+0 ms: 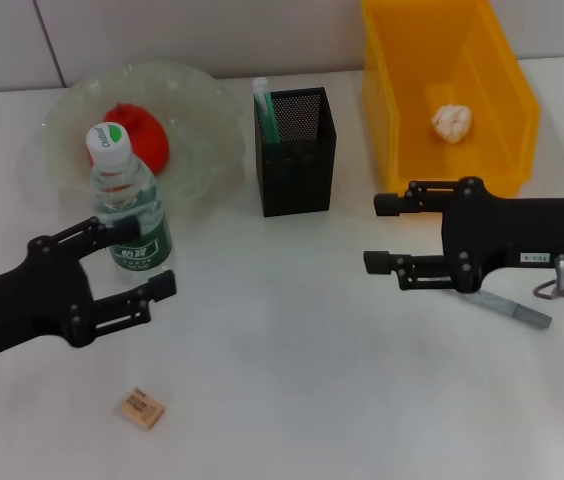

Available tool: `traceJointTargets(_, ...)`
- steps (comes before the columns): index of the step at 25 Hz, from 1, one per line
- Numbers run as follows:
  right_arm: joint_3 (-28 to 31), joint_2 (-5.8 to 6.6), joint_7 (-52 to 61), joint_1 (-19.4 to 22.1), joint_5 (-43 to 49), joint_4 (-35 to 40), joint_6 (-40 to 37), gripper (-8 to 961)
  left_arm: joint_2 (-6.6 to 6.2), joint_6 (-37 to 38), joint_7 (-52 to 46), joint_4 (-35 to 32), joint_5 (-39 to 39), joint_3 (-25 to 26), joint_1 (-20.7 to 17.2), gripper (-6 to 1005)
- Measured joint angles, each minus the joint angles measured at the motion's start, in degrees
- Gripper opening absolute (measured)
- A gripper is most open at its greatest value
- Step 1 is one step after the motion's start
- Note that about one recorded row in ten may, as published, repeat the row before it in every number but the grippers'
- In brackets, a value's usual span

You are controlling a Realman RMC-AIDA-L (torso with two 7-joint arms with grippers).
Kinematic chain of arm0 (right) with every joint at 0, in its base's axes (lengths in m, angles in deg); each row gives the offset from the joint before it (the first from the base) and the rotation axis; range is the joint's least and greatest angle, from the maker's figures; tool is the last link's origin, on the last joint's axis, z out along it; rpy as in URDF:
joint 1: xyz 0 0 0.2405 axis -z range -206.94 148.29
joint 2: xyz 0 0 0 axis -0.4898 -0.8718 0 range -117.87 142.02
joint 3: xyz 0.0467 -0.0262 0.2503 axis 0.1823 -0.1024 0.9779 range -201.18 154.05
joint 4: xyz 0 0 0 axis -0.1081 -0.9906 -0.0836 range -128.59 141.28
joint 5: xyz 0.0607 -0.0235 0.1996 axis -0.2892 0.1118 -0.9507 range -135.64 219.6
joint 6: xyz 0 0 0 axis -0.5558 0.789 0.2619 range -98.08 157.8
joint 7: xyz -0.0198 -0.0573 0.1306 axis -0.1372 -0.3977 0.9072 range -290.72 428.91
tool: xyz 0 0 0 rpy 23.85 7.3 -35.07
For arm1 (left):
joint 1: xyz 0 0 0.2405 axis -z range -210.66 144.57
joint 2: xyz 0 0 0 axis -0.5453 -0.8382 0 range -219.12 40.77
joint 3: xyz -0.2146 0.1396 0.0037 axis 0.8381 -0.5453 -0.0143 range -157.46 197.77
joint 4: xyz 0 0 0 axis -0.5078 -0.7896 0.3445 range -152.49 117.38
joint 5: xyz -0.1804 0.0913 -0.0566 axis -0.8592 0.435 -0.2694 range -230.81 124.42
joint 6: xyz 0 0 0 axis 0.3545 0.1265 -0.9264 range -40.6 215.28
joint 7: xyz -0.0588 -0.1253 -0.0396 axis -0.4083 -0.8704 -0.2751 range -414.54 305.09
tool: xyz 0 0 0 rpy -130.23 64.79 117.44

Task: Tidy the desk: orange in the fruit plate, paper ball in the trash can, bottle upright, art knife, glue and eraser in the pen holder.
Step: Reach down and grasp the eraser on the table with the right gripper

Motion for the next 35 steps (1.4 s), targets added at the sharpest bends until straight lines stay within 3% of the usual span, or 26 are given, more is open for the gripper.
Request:
traceJointTargets(7, 1.8, -0.06, -0.1, 0.7, 0.0, -1.6, -1.4, 694, -0.74, -1.0, -8.5, -8.1, 6.2, 0.0, -3.7, 813)
traceJointTargets(12, 1.8, -0.13, -0.4, 1.1, 0.0, -2.1, -1.1, 694, 0.44, -1.9, -14.9, -16.4, 14.1, 0.0, -5.6, 813)
traceJointTargets(13, 1.9, -0.17, -0.6, 1.0, 0.0, -2.8, -0.9, 694, 1.05, -2.1, -18.2, -21.0, 18.0, -0.1, -6.2, 813)
traceJointTargets(25, 2.4, -0.41, -2.2, 0.0, -0.2, -7.0, 1.7, 694, 1.33, -1.5, -38.4, -41.5, 26.3, -4.5, -6.8, 813)
traceJointTargets(35, 5.4, -0.41, -3.9, -0.1, -0.2, -9.6, 2.1, 694, 1.34, -3.2, -59.4, -58.3, 39.7, -15.6, -5.5, 812)
